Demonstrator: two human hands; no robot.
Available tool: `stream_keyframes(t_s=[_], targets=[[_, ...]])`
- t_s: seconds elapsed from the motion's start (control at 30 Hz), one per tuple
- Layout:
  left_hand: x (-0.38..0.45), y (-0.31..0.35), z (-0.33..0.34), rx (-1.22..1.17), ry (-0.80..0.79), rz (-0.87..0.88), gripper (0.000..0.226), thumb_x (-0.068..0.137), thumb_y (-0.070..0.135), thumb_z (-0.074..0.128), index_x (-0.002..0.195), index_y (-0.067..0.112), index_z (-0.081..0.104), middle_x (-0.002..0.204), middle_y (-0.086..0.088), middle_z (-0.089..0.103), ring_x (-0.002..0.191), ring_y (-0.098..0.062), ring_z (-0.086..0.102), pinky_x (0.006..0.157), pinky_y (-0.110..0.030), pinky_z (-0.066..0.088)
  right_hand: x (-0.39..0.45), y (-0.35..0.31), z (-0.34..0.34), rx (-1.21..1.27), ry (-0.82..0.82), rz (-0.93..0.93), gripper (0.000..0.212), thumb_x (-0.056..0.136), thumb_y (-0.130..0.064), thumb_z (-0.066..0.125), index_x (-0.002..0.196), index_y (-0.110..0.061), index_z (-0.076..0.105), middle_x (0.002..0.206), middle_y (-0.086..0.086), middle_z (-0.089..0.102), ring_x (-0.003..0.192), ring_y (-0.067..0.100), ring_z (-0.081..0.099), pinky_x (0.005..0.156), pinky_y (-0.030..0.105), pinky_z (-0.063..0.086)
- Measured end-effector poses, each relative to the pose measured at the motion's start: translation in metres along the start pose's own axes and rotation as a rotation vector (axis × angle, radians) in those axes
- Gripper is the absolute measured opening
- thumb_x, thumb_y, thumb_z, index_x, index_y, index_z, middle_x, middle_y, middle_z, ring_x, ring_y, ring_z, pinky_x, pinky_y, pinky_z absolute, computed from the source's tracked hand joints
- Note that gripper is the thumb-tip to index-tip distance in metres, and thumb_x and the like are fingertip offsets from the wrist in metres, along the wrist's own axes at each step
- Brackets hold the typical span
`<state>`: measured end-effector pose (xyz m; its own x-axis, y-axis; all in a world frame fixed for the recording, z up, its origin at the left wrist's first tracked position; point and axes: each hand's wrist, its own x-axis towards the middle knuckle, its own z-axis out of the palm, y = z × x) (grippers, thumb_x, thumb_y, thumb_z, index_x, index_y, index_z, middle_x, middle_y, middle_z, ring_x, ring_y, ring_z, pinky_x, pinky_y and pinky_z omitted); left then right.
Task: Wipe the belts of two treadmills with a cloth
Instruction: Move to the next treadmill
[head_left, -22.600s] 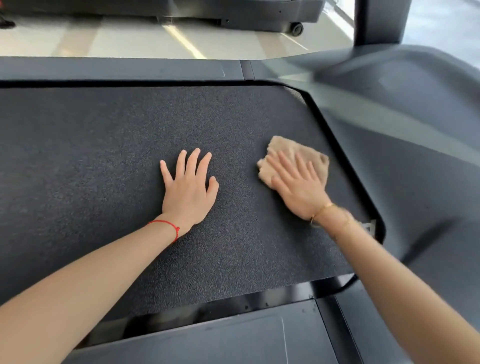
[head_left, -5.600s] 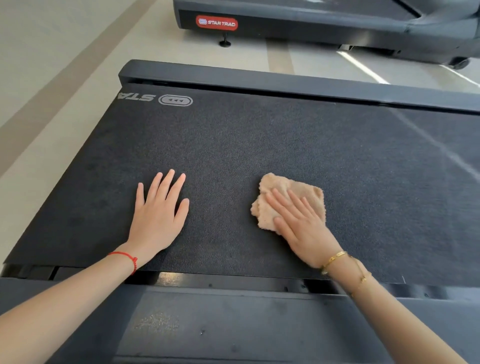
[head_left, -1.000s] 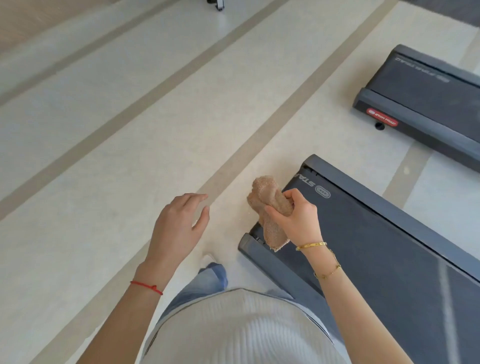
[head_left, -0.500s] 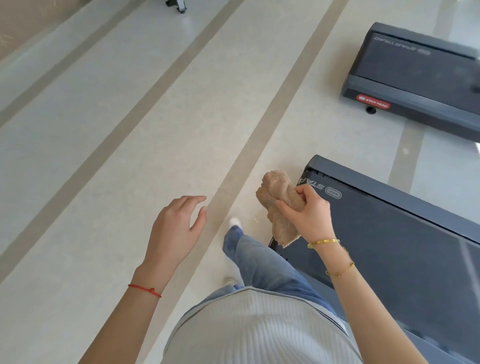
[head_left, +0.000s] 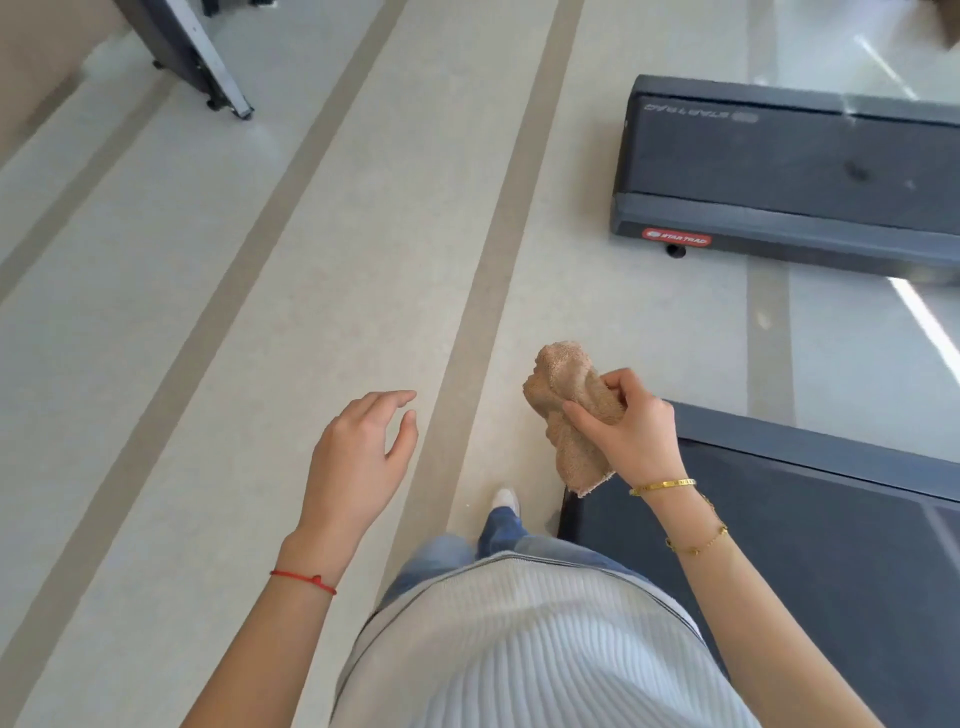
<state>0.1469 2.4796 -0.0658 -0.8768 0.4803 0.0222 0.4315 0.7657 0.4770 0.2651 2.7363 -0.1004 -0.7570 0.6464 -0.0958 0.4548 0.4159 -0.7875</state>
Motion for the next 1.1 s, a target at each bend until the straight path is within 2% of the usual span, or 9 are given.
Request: stream_keyframes(t_s=[0.1, 0.3, 0.43, 0.57, 0.7, 0.83, 1.03, 1.1], targets=[[0.065, 0.013, 0.008, -0.014, -0.032, 0.035, 0.024, 0.097, 0.021, 0.057, 0.117, 0.019, 0.069, 0.115, 0.004, 0.07, 0.106, -0.019, 0.065, 0.086, -0.03, 0.05, 0.051, -0.002, -0.012, -0.023, 0.024, 0.029, 0.039, 0.077, -0.036, 0.081, 0.097, -0.013, 0.058, 0.081, -0.005, 0.062, 0.075, 0.017, 0.058, 0.069, 0.027, 0.045], [0.188, 0.044, 0.033, -0.026, -0.11, 0.15, 0.024, 0.097, 0.022, 0.056, 0.118, 0.018, 0.069, 0.115, 0.004, 0.07, 0.107, -0.016, 0.065, 0.088, -0.032, 0.051, 0.146, 0.006, -0.031, -0.028, 0.111, 0.102, 0.038, 0.076, -0.034, 0.082, 0.095, -0.014, 0.056, 0.079, -0.006, 0.059, 0.073, 0.016, 0.055, 0.061, 0.017, 0.033], [0.272, 0.066, 0.058, -0.037, -0.146, 0.212, 0.024, 0.097, 0.021, 0.056, 0.116, 0.017, 0.07, 0.113, 0.003, 0.071, 0.105, -0.017, 0.065, 0.087, -0.032, 0.051, 0.215, 0.016, -0.036, -0.011, 0.161, 0.16, 0.037, 0.077, -0.034, 0.081, 0.095, -0.015, 0.055, 0.08, -0.006, 0.06, 0.073, 0.015, 0.056, 0.06, 0.014, 0.036], [0.369, 0.092, 0.081, -0.04, -0.186, 0.255, 0.024, 0.097, 0.021, 0.055, 0.117, 0.017, 0.069, 0.115, 0.002, 0.071, 0.107, -0.019, 0.065, 0.09, -0.037, 0.053, 0.3, 0.023, -0.048, 0.005, 0.199, 0.219, 0.038, 0.077, -0.034, 0.082, 0.096, -0.011, 0.058, 0.08, -0.003, 0.061, 0.073, 0.014, 0.055, 0.061, 0.019, 0.037], [0.476, 0.134, 0.098, -0.04, -0.184, 0.303, 0.024, 0.097, 0.021, 0.055, 0.117, 0.017, 0.07, 0.114, 0.002, 0.071, 0.107, -0.019, 0.065, 0.089, -0.035, 0.051, 0.395, 0.023, -0.073, 0.035, 0.262, 0.26, 0.035, 0.076, -0.032, 0.083, 0.092, -0.015, 0.056, 0.073, -0.01, 0.056, 0.067, 0.007, 0.052, 0.057, 0.009, 0.036], [0.572, 0.183, 0.111, -0.042, -0.218, 0.386, 0.025, 0.098, 0.021, 0.055, 0.117, 0.017, 0.069, 0.115, 0.001, 0.071, 0.108, -0.02, 0.065, 0.089, -0.035, 0.052, 0.478, 0.021, -0.102, 0.046, 0.315, 0.28, 0.034, 0.077, -0.031, 0.082, 0.092, -0.012, 0.059, 0.074, -0.006, 0.058, 0.07, 0.014, 0.052, 0.064, 0.024, 0.036], [0.683, 0.253, 0.144, -0.045, -0.269, 0.495, 0.025, 0.098, 0.022, 0.055, 0.117, 0.017, 0.069, 0.114, 0.002, 0.071, 0.107, -0.019, 0.064, 0.085, -0.031, 0.049, 0.575, 0.032, -0.147, 0.047, 0.389, 0.323, 0.035, 0.076, -0.029, 0.082, 0.093, -0.008, 0.061, 0.078, -0.001, 0.062, 0.073, 0.018, 0.056, 0.07, 0.029, 0.042], [0.712, 0.277, 0.161, -0.04, -0.268, 0.506, 0.023, 0.097, 0.021, 0.056, 0.116, 0.018, 0.07, 0.112, 0.003, 0.072, 0.103, -0.02, 0.065, 0.082, -0.031, 0.049, 0.607, 0.047, -0.162, 0.042, 0.398, 0.33, 0.034, 0.076, -0.029, 0.082, 0.091, -0.008, 0.06, 0.075, -0.004, 0.06, 0.069, 0.015, 0.054, 0.065, 0.023, 0.04]])
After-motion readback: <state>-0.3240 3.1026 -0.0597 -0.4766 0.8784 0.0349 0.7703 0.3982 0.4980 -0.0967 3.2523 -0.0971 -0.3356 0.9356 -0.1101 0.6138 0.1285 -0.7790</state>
